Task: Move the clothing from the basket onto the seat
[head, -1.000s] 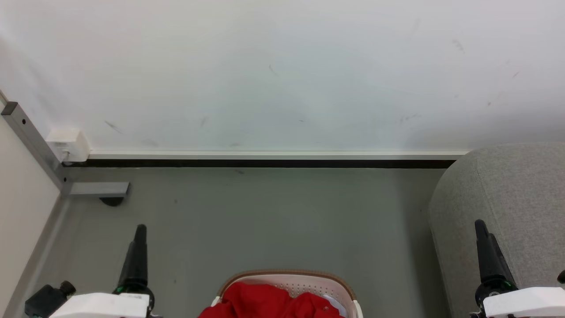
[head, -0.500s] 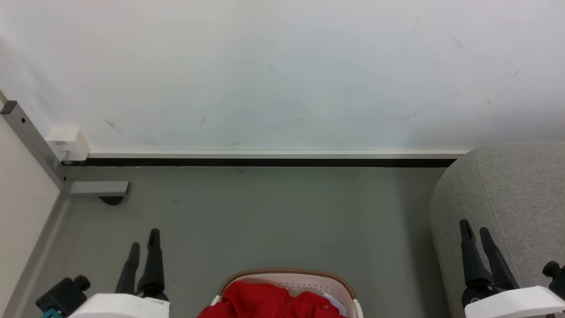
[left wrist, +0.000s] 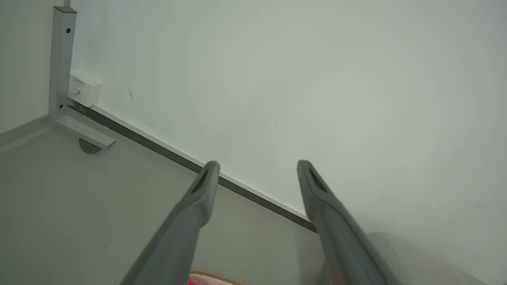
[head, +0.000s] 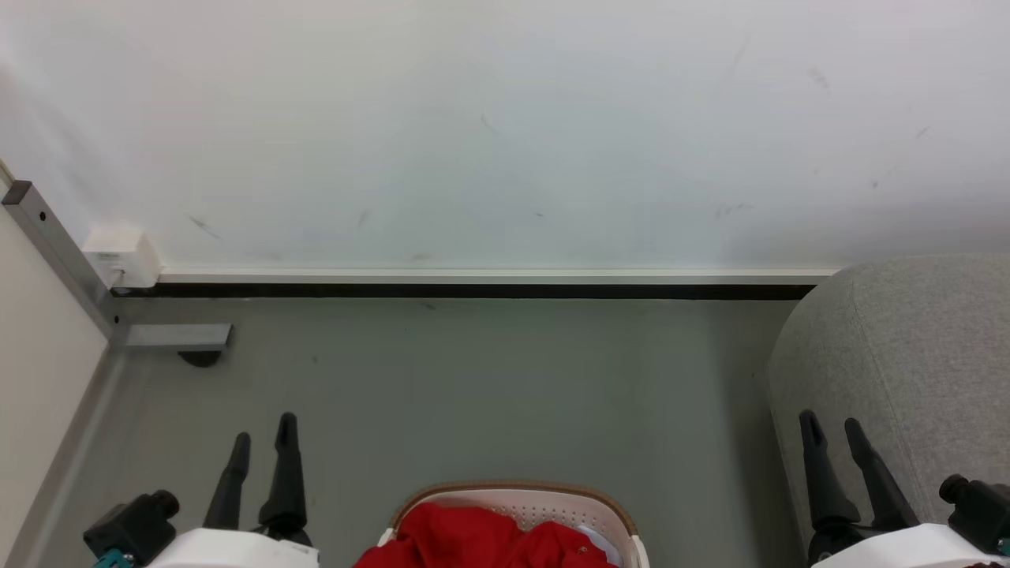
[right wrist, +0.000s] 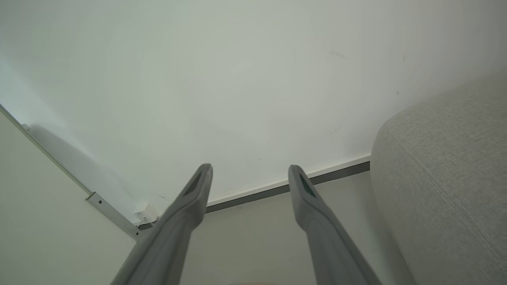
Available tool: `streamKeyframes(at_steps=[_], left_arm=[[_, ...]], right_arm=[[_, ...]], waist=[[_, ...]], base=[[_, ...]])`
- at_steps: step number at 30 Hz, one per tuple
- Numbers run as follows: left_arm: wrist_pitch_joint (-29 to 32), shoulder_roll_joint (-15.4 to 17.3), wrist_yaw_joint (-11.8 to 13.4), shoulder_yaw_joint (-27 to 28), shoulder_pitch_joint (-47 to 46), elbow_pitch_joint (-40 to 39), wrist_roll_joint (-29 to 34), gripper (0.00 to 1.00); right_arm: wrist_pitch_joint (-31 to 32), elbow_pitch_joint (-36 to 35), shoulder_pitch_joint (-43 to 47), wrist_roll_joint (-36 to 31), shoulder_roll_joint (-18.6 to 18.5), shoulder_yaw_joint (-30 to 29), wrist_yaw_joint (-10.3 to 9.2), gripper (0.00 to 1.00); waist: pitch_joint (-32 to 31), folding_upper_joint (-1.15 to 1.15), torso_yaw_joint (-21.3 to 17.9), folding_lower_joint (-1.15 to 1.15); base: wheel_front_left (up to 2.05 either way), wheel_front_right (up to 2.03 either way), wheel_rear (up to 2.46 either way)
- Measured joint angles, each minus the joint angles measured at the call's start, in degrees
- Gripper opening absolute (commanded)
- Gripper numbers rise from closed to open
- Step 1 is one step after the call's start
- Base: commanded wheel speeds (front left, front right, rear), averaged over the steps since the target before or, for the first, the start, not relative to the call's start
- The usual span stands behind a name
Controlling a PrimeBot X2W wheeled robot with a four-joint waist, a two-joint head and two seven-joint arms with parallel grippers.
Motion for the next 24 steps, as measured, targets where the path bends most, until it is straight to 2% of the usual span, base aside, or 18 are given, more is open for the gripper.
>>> streamKeyframes(at_steps=[24], left_arm=[[-3.33,0.11,0.6,-1.36,0.52,0.41,13.4,1.0]], right_arm=[[-3.28,2.79,-0.42,-13.18,-0.43,1.41,0.01,1.0]], waist=[[-0.15,0.0,-0.1,0.0]], base=[[0.0,0.0,0.0]])
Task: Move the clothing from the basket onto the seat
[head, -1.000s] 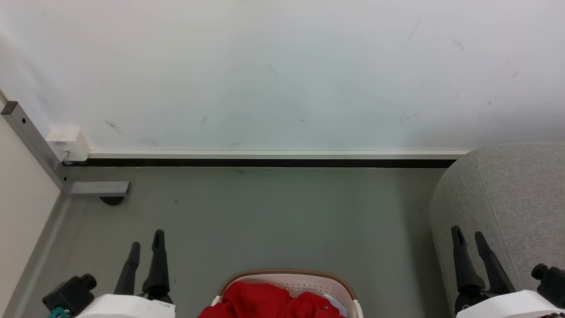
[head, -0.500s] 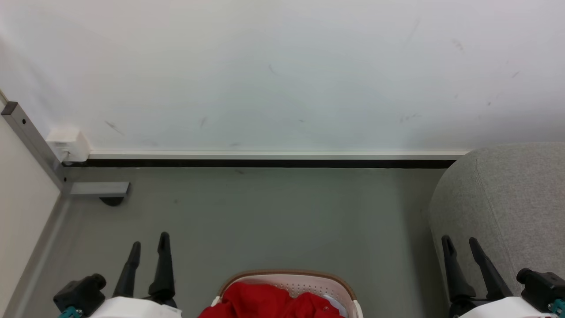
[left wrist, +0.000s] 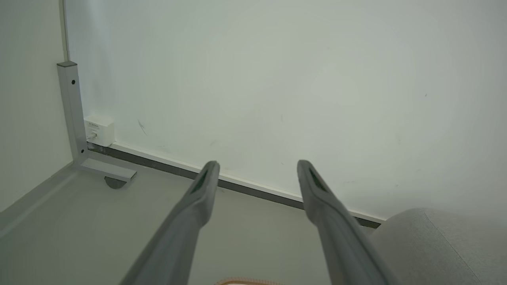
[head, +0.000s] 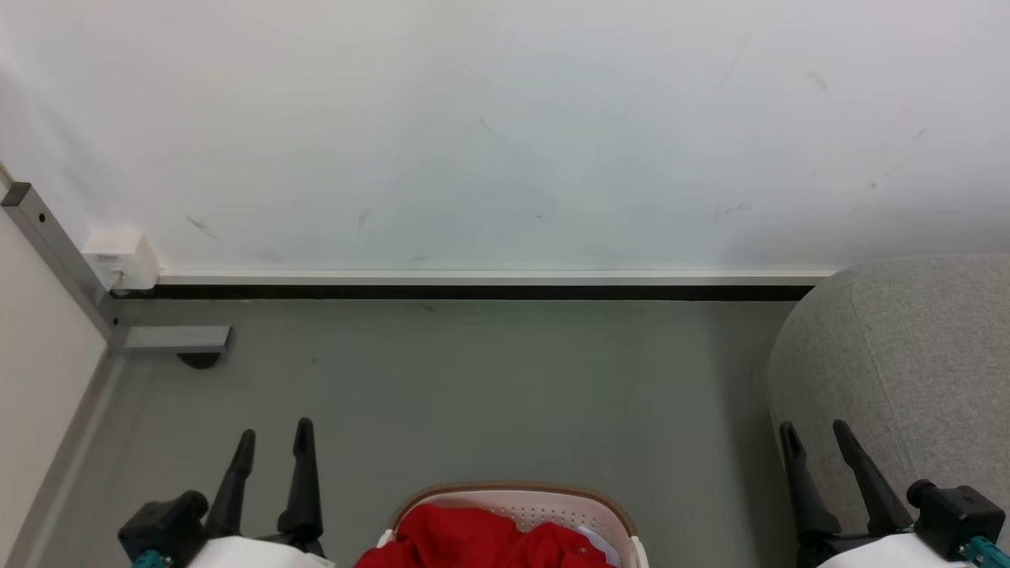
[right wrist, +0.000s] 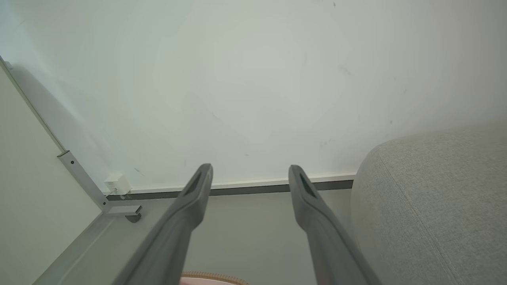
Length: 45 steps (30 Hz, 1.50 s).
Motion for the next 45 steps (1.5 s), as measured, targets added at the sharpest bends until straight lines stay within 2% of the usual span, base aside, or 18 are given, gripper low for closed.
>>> streamKeyframes(at_steps=[38,45], left_arm=[[-4.31,0.14,1.01,-1.4,0.41,-2.16,15.03,1.0],[-4.32,0.15,0.99,-1.47,0.41,-2.02,15.03,1.0]], right_arm=[[-4.35,-1.75,-0.02,-13.44,0.62,0.75,0.0,1.0],[-4.35,-1.85,-0.03,-13.47,0.6,0.58,0.0,1.0]], waist=[[-0.1,0.0,-0.69,0.0],[-0.1,0.0,-0.76,0.0]], base=[[0.0,0.0,0.0],[0.0,0.0,0.0]])
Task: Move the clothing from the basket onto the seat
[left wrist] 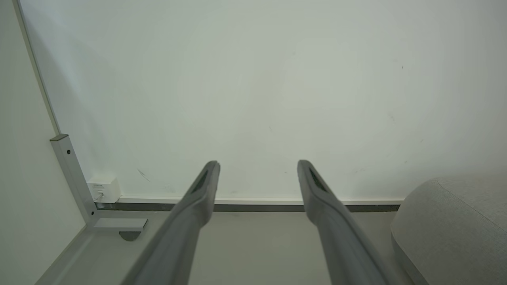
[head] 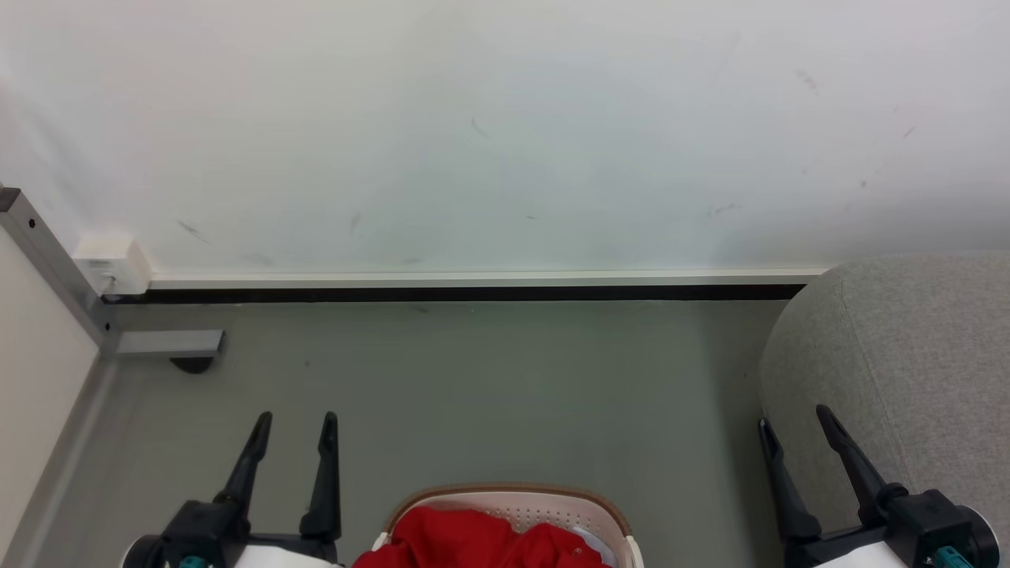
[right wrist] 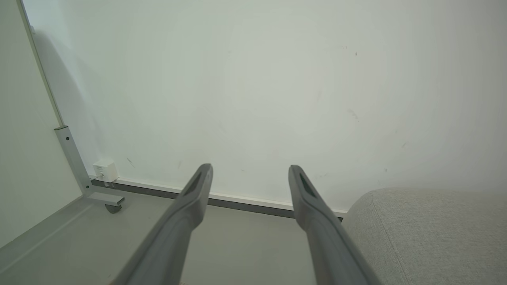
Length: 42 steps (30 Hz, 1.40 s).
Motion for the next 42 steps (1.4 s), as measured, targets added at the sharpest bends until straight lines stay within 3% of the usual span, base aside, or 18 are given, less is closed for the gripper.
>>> streamKeyframes(at_steps=[16,24,33,42], left_arm=[[-0.01,0.03,-0.29,-0.66,-0.04,0.62,-0.32,1.0],[-0.01,0.04,-1.11,-3.32,-3.46,4.94,-1.05,1.0],[-0.01,0.4,-3.32,-6.53,-10.51,16.58,1.44,1.0],[-0.01,2.71,-4.2,-9.78,-20.93,35.26,4.6,1.0]], right_arm=[[0.0,-0.82,-0.46,1.22,0.38,-1.46,0.0,1.0],[-0.1,-2.41,-2.46,2.27,-0.01,-2.44,0.0,1.0],[-0.12,-4.65,-6.66,3.39,0.08,-3.11,0.0,1.0],[-0.12,-5.95,-11.0,4.16,0.8,-2.22,0.0,1.0]], waist=[[0.82,0.0,-1.51,0.0],[4.76,0.0,-3.8,0.0],[12.38,0.0,-7.31,0.0],[21.29,0.0,-10.91,0.01]], base=[[0.0,0.0,0.0],[0.0,0.0,0.0],[0.0,0.0,0.0],[0.0,0.0,0.0]])
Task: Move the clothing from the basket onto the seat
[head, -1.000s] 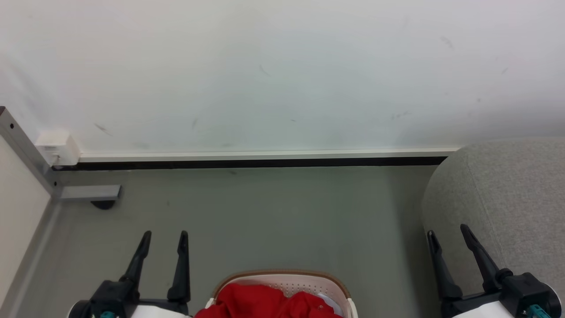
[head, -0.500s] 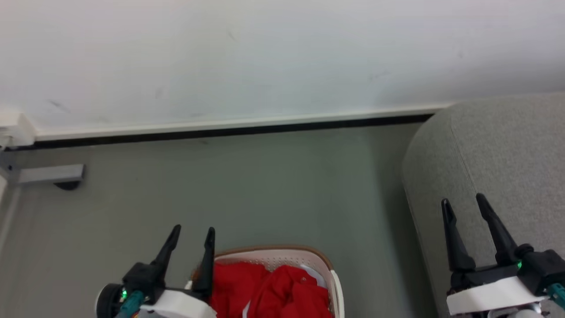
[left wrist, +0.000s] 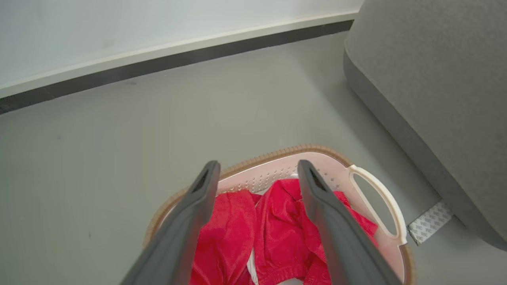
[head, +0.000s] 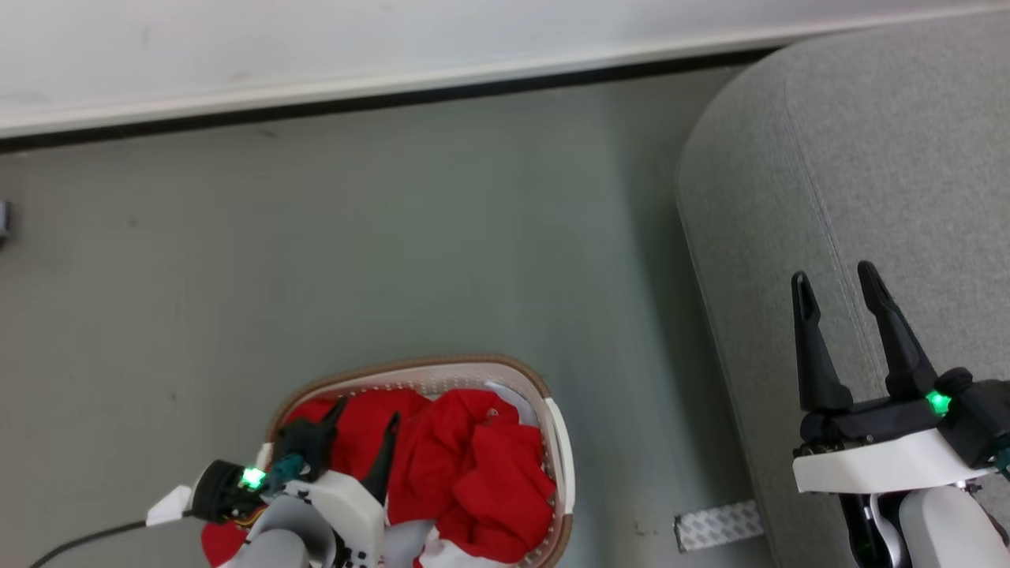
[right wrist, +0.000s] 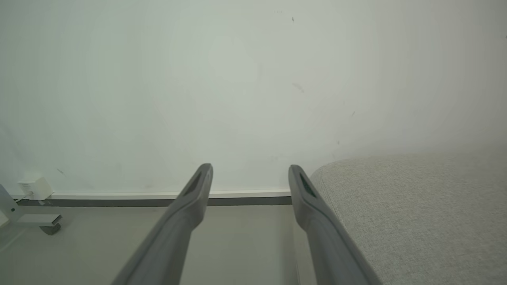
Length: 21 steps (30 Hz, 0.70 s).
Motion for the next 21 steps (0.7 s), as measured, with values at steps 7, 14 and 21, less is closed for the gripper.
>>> streamKeyframes(at_steps=[7,14,21], left_arm=[[2.01,1.57,-0.73,-4.3,-8.12,14.35,3.47,1.0],[7.16,2.53,-1.45,-6.56,-14.53,25.33,3.99,1.0],[10.28,3.08,-1.71,-7.6,-18.93,29.51,2.87,1.0]], right_arm=[[0.0,-1.0,-2.84,0.38,0.66,0.34,0.0,1.0],[0.0,-1.44,-5.41,0.82,1.4,0.87,0.0,1.0],[0.0,-1.64,-7.56,1.96,1.86,1.76,0.0,1.0]], waist=[[6.29,0.0,-2.82,0.0],[11.98,0.0,-5.39,0.0],[17.44,0.0,-7.83,0.0]], base=[[0.0,0.0,0.0],[0.0,0.0,0.0],[0.0,0.0,0.0]])
